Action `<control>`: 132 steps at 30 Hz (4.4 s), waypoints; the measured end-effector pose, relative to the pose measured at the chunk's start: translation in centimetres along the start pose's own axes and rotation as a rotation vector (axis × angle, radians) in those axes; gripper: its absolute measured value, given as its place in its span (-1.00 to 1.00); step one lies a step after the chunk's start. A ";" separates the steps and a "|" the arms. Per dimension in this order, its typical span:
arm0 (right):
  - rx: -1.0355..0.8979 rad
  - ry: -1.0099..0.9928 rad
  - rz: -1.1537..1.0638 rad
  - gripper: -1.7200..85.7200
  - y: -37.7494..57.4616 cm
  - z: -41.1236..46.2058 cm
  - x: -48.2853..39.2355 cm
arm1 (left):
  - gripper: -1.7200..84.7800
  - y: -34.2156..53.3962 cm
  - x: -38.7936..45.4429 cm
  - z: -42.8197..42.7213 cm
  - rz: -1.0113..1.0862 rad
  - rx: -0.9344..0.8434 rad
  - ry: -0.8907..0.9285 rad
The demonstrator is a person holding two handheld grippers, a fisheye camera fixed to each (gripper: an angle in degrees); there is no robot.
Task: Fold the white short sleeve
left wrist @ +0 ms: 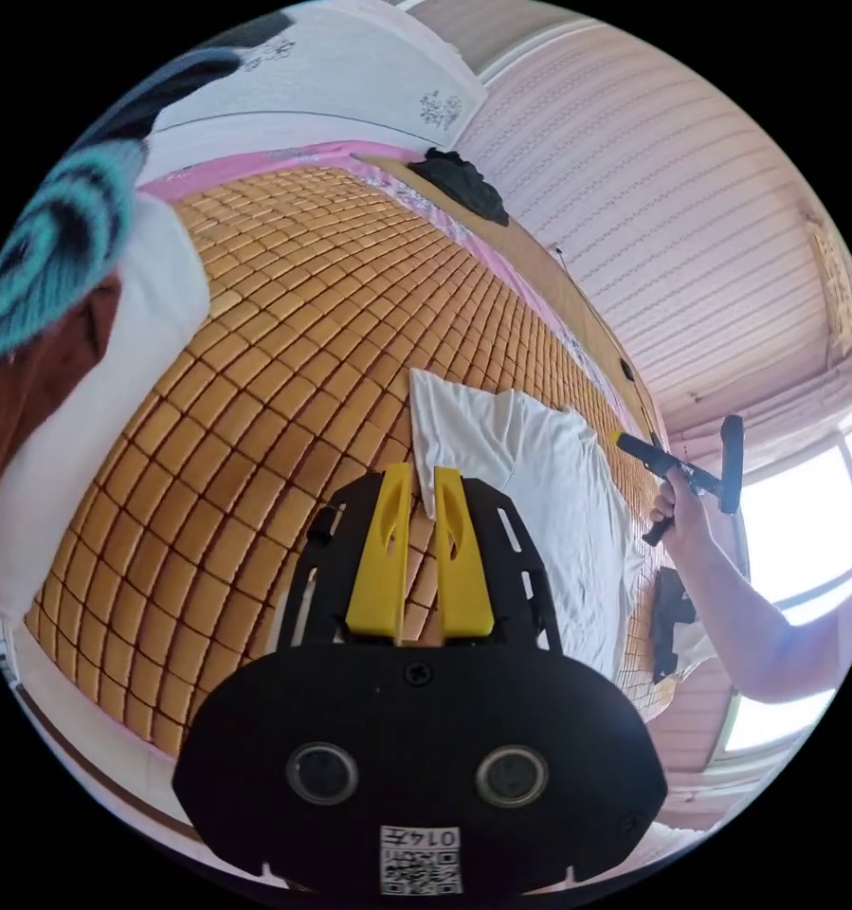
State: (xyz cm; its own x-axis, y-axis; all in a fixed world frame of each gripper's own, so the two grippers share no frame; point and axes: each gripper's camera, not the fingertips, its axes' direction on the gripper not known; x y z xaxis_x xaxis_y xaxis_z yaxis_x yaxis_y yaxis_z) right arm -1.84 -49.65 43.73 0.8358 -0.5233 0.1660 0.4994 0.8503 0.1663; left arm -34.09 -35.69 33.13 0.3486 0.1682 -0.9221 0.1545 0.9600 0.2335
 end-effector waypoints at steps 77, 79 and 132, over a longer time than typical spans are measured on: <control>-0.114 -0.144 -0.082 -0.84 11.5 0.0 -6.1 | -0.85 5.0 9.8 3.0 0.523 -0.141 0.230; -0.174 -0.147 -0.069 -0.83 12.1 0.6 -5.0 | -0.83 5.3 9.8 3.8 0.524 -0.191 0.216; 0.004 -0.114 0.721 -0.76 35.6 -1.5 23.7 | -0.84 2.9 49.9 28.2 1.065 -0.583 0.307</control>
State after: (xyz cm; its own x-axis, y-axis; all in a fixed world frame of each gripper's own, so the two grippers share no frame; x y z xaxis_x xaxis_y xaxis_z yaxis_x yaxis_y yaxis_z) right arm 36.07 -31.72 52.08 0.9276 0.1640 0.3356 -0.1674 0.9857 -0.0191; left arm 9.82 -30.81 -3.49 -0.1931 0.8908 -0.4112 -0.5302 0.2579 0.8077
